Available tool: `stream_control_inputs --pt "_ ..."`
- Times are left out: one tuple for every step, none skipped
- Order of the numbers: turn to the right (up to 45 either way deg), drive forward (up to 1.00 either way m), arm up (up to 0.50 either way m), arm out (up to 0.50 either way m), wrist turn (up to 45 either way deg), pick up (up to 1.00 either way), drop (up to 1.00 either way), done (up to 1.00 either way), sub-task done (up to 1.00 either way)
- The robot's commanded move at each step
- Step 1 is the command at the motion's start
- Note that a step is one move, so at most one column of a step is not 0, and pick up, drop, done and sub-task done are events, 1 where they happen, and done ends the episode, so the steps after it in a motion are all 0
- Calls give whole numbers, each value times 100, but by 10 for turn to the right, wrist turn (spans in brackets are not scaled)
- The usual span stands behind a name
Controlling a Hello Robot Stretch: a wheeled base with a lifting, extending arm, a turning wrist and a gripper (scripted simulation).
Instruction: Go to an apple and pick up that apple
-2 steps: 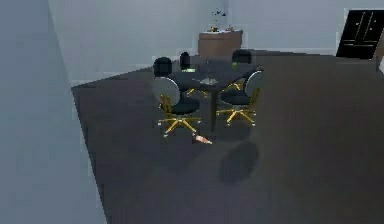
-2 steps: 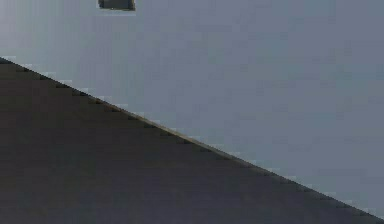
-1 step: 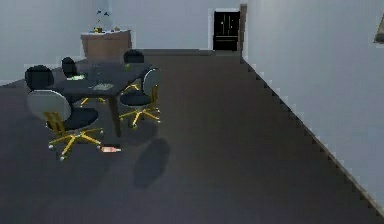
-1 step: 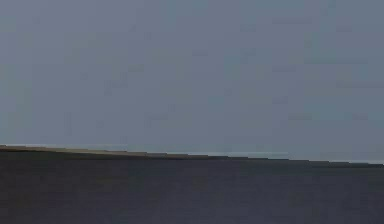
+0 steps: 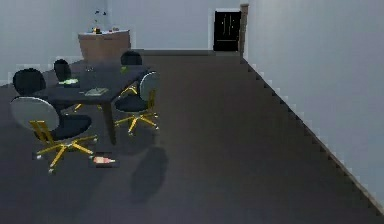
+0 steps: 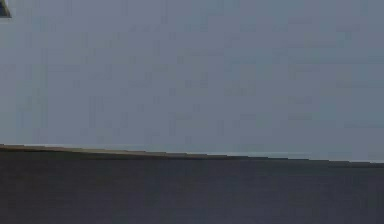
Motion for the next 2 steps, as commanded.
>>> stream_control_inputs --pt "30 0 0 0 0 0 0 0 0" --pt "0 100 0 0 0 0 0 0 0"
